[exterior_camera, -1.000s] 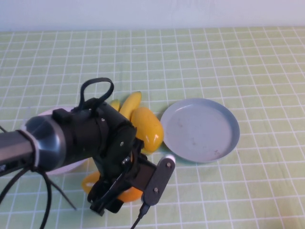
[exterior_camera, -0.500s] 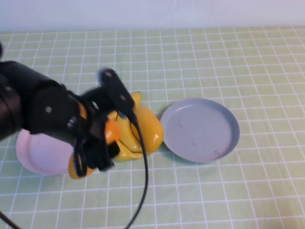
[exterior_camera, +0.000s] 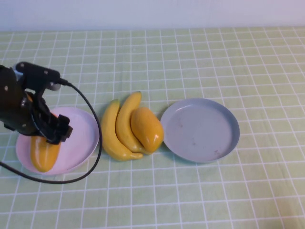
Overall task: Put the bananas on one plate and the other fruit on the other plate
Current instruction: Put one type of fruit in the left plate
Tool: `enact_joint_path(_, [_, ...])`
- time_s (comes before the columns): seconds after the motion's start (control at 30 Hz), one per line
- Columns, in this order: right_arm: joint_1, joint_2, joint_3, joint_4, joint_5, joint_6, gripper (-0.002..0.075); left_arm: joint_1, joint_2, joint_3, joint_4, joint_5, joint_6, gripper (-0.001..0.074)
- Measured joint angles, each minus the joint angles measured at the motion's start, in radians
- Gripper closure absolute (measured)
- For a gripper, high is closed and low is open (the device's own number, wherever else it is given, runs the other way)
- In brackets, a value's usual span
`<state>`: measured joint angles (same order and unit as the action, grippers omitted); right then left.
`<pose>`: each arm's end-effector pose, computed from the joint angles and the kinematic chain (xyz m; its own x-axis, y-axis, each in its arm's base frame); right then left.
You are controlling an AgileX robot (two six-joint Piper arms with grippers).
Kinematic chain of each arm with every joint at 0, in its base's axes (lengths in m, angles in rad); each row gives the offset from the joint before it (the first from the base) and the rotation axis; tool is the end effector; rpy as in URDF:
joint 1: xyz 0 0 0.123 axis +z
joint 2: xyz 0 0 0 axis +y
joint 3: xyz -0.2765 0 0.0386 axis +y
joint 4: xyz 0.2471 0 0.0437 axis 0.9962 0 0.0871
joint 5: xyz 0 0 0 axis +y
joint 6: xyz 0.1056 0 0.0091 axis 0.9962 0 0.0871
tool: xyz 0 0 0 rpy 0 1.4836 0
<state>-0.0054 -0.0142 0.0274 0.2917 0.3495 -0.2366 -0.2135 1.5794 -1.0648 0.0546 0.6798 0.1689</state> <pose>0.0725 0.0101 0.1707 -0.2621 0.0396 -0.9642 -0.0797 0.9949 0.0625 0.3183 -0.0653 0.2208 -0.8131 0.3908 -0.4314 0.3757 0.9184 0.1239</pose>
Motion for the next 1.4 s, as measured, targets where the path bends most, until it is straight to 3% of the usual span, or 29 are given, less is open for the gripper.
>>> enact_joint_path(0.57, [0.0, 0.0, 0.0, 0.0, 0.0, 0.0, 0.0743, 0.035, 0.307, -0.291, -0.002, 0.158, -0.029, 0.0186])
enact_joint_path(0.77, [0.0, 0.0, 0.0, 0.0, 0.0, 0.0, 0.0743, 0.035, 0.321, -0.344, 0.03, 0.214, -0.092, 0.0073])
enact_joint_path(0.97, [0.0, 0.0, 0.0, 0.0, 0.0, 0.0, 0.0743, 0.035, 0.317, -0.464, 0.071, 0.344, -0.141, 0.0066])
enact_joint_path(1.1, [0.0, 0.0, 0.0, 0.0, 0.0, 0.0, 0.0743, 0.035, 0.3, -0.522, -0.015, 0.414, -0.22, 0.0066])
enact_joint_path(1.23, [0.0, 0.0, 0.0, 0.0, 0.0, 0.0, 0.0743, -0.019, 0.299, -0.53, -0.1, 0.428, -0.237, 0.0066])
enact_joint_path(1.4, [0.0, 0.0, 0.0, 0.0, 0.0, 0.0, 0.0743, -0.172, 0.299, -0.53, -0.124, 0.369, -0.302, 0.0066])
